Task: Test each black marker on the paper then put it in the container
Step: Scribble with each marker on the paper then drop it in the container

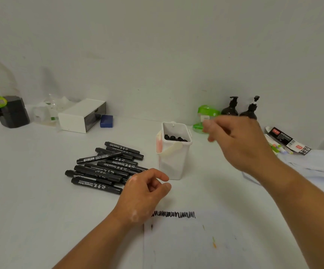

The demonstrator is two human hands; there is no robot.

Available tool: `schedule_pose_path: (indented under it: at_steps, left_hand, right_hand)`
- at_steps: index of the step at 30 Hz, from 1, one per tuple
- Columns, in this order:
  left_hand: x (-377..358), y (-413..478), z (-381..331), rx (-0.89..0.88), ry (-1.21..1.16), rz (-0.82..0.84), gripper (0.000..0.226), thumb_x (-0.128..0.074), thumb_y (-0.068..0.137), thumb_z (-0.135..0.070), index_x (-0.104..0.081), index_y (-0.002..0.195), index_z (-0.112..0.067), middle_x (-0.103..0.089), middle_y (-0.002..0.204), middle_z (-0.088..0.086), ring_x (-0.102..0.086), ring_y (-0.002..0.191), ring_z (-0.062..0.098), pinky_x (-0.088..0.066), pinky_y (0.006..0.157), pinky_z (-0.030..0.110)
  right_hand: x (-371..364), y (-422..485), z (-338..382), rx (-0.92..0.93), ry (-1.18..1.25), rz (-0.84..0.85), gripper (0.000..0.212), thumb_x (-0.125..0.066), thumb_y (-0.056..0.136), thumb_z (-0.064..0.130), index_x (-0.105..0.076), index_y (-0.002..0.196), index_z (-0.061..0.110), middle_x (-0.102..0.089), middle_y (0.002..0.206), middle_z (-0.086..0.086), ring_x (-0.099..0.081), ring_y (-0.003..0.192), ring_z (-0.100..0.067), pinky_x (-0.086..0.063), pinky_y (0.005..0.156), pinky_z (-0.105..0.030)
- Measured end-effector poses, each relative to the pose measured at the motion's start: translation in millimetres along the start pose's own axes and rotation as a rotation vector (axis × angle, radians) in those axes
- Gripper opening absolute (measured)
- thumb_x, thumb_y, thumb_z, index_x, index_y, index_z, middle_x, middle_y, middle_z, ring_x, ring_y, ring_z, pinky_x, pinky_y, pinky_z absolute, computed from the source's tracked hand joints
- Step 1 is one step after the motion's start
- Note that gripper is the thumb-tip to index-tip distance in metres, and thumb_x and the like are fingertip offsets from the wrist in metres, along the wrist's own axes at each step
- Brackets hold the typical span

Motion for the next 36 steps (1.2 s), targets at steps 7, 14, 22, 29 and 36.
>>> schedule_pose_path:
  at_steps: [7,14,22,29,36]
  left_hand:
    - [1,-1,0,-0.015,0.059,-0.008,0.004,-0.074,0.088,-0.024,-0.072,0.090,-0.026,-0.060,0.060,-0.011,-0.050,0.053,0.002,-0.042,0.054,0.011]
    - [-7,-8,-5,-0.076,0.222,0.014,0.007,-0.074,0.088,-0.021,-0.072,0.088,-0.028,-0.065,0.064,-0.010,-0.052,0.051,0.002,-0.042,0.054,0.011]
    - [28,-16,-14,-0.171,0.524,-0.025,0.012,-0.073,0.087,-0.018,-0.072,0.093,-0.028,-0.067,0.074,-0.015,-0.061,0.069,0.003,-0.045,0.065,0.009]
    - [87,-27,6,-0.142,1.028,-0.038,0.034,-0.078,0.080,-0.015,-0.072,0.113,-0.019,-0.069,0.110,-0.004,-0.059,0.107,0.021,-0.047,0.094,0.032]
    - [87,-31,5,-0.170,1.110,-0.030,0.031,-0.075,0.085,-0.014,-0.073,0.116,-0.018,-0.069,0.111,-0.002,-0.064,0.103,0.023,-0.051,0.090,0.037]
  right_hand:
    - [-46,-100,-61,-0.229,0.067,0.176,0.019,-0.071,0.089,0.038,-0.070,0.070,0.035,-0.067,0.074,0.030,-0.057,0.058,-0.002,-0.041,0.058,-0.010]
    - [-72,-134,-84,-0.309,0.181,0.222,0.019,-0.077,0.082,0.023,-0.072,0.077,0.040,-0.068,0.075,0.026,-0.051,0.053,-0.003,-0.043,0.060,-0.009]
    - [-66,-137,-92,-0.321,0.277,0.214,0.019,-0.076,0.083,0.023,-0.073,0.079,0.040,-0.067,0.075,0.024,-0.052,0.055,-0.003,-0.043,0.062,-0.009]
    - [-68,-136,-83,-0.317,0.347,0.224,0.017,-0.078,0.082,0.023,-0.074,0.077,0.039,-0.066,0.070,0.025,-0.053,0.054,-0.003,-0.042,0.060,-0.008]
    - [-72,-139,-80,-0.314,0.366,0.263,0.018,-0.077,0.082,0.027,-0.073,0.079,0.044,-0.068,0.074,0.023,-0.053,0.053,-0.004,-0.044,0.059,-0.010]
Point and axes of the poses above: each hand's wrist, its own y-axis towards the middle knuckle, its own x-axis out of the back of the hand, z = x × y, the point moved 8 cm from there along y, towards the middle knuckle
